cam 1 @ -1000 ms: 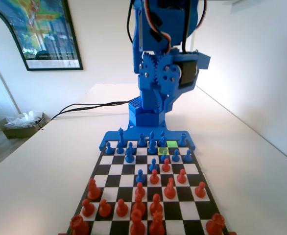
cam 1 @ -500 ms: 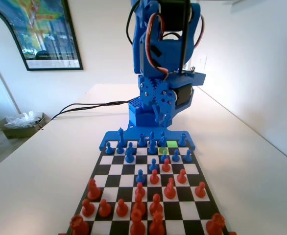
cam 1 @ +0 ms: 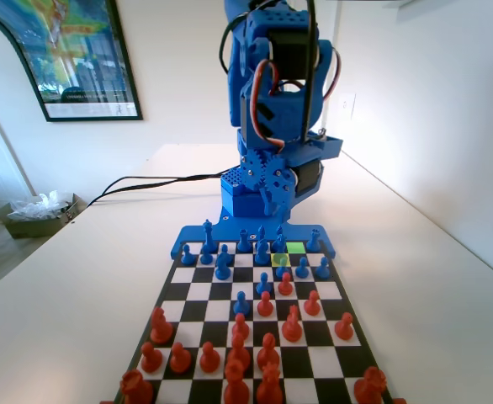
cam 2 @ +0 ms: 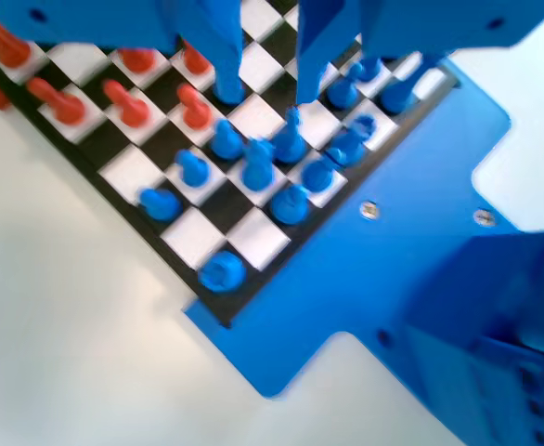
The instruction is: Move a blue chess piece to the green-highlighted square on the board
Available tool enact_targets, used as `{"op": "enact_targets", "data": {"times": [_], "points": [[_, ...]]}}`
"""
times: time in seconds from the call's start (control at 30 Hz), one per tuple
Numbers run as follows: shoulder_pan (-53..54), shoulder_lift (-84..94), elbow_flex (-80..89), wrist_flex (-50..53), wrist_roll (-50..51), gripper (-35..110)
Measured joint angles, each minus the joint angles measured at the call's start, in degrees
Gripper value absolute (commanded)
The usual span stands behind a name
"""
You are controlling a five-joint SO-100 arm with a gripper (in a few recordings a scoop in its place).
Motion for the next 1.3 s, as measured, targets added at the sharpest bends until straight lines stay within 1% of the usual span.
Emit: {"op": "enact_targets", "data": {"times": [0.63, 0.97, 1.3], "points": [[-1.05, -6.77, 2.02, -8.26, -0.7, 12], [-2.2, -8.09, 3.96, -9.23, 1.32, 12], [-2.72, -10.72, 4.83, -12.39, 1.58, 12]]}}
